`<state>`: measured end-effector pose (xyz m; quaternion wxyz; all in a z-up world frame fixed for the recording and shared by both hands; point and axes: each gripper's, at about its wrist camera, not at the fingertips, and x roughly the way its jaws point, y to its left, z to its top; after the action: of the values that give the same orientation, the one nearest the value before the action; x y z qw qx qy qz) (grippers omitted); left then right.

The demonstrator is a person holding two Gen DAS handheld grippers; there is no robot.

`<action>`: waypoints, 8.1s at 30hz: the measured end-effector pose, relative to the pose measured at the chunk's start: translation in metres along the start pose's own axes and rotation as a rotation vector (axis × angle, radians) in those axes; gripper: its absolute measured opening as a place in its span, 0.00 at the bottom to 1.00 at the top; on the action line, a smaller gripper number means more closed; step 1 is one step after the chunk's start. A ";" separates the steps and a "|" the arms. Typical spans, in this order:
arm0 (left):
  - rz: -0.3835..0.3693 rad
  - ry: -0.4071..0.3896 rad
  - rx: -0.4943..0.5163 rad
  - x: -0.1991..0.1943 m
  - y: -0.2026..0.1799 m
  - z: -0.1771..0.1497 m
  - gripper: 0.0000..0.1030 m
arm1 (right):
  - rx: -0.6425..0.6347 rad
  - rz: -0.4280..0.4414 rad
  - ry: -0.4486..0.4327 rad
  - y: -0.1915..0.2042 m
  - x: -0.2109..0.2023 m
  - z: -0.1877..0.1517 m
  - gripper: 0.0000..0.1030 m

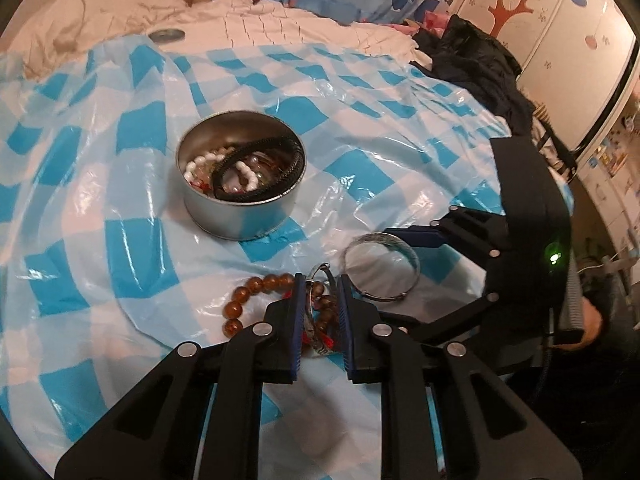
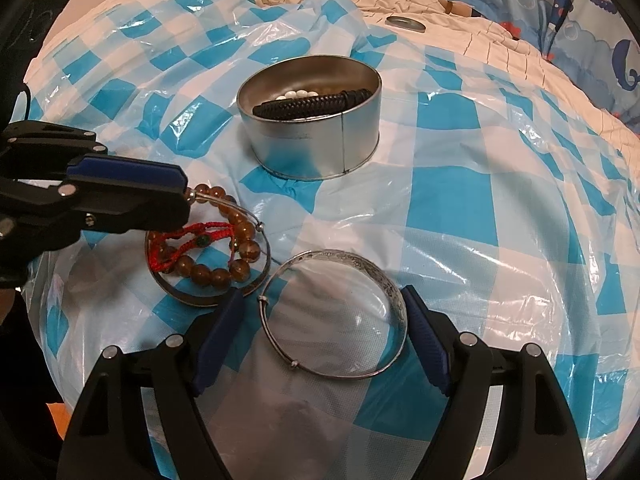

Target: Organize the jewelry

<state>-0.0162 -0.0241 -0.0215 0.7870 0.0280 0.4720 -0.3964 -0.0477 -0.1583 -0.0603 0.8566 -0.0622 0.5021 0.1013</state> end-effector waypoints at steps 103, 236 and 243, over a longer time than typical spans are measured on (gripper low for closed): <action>0.210 -0.177 -0.217 -0.012 0.040 0.056 0.03 | 0.148 0.060 -0.170 -0.035 -0.039 0.013 0.64; 0.277 0.032 0.090 0.029 -0.002 -0.012 0.72 | 0.180 0.052 -0.144 -0.040 -0.031 0.010 0.44; 0.242 0.036 0.067 0.034 0.000 -0.012 0.72 | 0.121 0.061 -0.130 -0.024 -0.022 0.010 0.54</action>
<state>-0.0162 -0.0392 -0.0540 0.8191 0.1181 0.4657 -0.3134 -0.0444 -0.1821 -0.0360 0.8860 0.0120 0.4525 0.1007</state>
